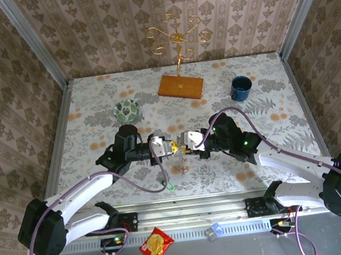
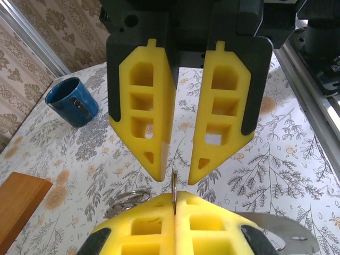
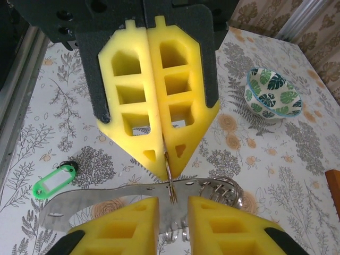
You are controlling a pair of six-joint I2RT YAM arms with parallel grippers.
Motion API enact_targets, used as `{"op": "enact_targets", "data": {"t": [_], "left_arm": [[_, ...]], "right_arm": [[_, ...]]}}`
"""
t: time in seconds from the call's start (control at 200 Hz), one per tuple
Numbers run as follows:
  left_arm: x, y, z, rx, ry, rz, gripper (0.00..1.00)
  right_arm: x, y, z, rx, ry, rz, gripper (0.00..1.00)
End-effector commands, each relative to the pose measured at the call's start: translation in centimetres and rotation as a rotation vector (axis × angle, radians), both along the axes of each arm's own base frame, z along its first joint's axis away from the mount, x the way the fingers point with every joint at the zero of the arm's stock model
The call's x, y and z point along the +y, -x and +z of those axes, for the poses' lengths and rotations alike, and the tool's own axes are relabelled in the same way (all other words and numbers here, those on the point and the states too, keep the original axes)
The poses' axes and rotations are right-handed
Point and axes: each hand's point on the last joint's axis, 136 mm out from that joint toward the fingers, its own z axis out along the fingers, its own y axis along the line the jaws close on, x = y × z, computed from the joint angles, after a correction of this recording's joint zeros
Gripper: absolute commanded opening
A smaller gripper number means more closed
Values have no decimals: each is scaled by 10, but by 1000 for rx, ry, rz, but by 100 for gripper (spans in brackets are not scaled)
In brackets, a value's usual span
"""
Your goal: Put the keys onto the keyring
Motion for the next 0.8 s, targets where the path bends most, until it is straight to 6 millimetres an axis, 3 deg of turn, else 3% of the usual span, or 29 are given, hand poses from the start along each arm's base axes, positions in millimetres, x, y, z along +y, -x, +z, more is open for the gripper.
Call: {"op": "enact_targets", "data": {"t": [0.0,0.145,0.44,0.57,0.66,0.72,0.795], "left_arm": [[-4,7,6,17,38,-41,0],[-5,8,6,24,45,-44,0],[-5,9,4,34,47,-45,0],[-5,10,4,39,51,-44,0],[-5,7,1,43,44,-28,0],[-4,6,-3,49,33,-19,11],[-3,6,-8,53,21,-14,13]], "right_arm": [[5,-2,6,-9,-25,14,19],[7,-2,7,-5,-31,24,14],[11,0,12,6,-59,33,14],[11,0,11,17,-53,37,0],[12,1,13,19,-55,43,0],[12,2,13,24,-59,45,0],[12,2,15,25,-63,49,0]]}}
